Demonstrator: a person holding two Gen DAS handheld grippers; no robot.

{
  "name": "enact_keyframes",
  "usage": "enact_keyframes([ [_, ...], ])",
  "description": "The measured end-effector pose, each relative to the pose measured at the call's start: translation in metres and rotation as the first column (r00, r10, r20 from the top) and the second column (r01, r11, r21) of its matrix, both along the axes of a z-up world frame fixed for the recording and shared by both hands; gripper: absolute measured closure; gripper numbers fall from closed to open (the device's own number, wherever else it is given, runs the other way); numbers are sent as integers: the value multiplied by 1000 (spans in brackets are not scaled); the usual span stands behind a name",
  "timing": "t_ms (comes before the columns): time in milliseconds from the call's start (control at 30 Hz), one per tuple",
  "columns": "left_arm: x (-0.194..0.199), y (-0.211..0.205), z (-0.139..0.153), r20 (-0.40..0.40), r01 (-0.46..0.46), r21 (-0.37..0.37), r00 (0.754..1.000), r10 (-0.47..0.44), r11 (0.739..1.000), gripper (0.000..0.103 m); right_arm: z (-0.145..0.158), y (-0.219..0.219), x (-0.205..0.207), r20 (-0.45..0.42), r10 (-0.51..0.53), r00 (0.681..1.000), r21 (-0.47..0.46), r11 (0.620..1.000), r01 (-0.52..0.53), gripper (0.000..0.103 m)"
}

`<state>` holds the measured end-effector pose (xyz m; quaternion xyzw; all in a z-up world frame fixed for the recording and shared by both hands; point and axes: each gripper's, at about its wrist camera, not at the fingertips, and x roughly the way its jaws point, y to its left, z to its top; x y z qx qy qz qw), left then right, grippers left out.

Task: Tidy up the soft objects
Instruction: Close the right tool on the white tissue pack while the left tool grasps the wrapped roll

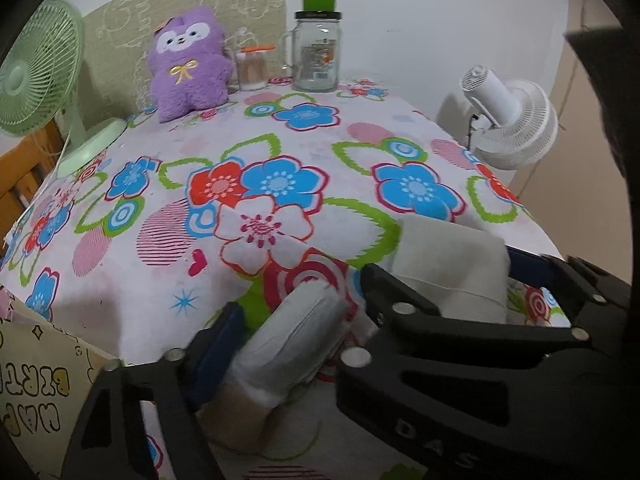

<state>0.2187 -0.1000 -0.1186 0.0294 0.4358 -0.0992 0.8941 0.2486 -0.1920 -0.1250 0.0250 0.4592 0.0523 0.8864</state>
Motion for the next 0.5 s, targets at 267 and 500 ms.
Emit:
enact_keyframes([
  [267,-7,-5,3,-10,85,-57,996,-86,995,56,3,-3,-6,8,3,1000,-7,1000,-3,34],
  [500,-13,-2,7,-27,78,-75,996,-80,994,73,6,-3,-13,7,-10,1000,2,1000,10,50],
])
